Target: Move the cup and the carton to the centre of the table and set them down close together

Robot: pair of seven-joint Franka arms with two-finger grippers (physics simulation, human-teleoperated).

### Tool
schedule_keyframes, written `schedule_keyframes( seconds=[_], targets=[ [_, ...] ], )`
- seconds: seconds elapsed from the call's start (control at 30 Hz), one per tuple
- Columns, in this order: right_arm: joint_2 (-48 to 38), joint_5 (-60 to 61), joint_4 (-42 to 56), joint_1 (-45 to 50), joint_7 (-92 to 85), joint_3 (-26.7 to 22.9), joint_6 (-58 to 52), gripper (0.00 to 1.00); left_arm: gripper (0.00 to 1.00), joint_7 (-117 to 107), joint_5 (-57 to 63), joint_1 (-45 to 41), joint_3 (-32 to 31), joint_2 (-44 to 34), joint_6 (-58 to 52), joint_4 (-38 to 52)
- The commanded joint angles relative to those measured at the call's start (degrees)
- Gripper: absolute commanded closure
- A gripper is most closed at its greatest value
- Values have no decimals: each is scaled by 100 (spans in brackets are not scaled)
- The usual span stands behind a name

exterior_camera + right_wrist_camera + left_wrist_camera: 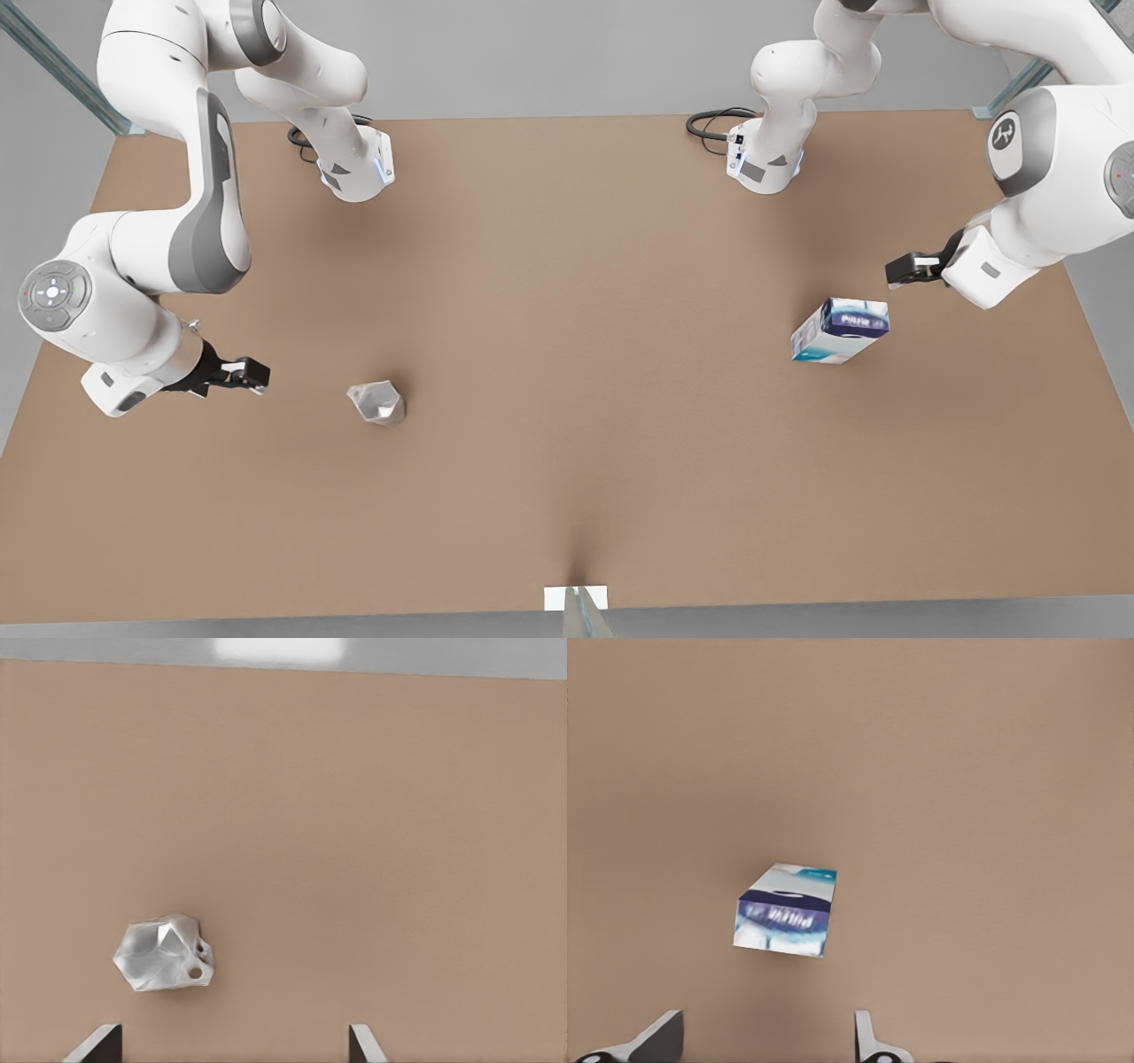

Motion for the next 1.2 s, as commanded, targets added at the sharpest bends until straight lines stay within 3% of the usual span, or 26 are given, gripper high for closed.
schedule_keyframes(
  seconds=[0.0,0.07,0.2,0.43,0.9,0.97,1.17],
  targets=[
    [4,0,-11,3,0,0,-8,0,0,0,1,0,2,0,0,0],
    [145,0,-204,55,-324,9,62,0,0,9,1,-9,2,-27,-35,-105],
    [189,-9,-1400,99,-1547,18,1433,0,0,-9,1,-9,2,-79,-35,-369],
    [927,9,-1444,495,-1538,106,1759,0,0,-439,1,-9,11,-123,79,-800],
    [1516,-9,-1602,759,-1907,150,2392,0,0,-1283,1,-18,46,-361,650,-1942],
    [1595,-9,-1593,759,-1907,150,2392,36,0,-1274,1,-18,46,-361,659,-1942],
    [1718,-9,-1584,723,-1890,150,2383,78,0,-1389,1,-18,55,-431,1002,-2259]
  ],
)
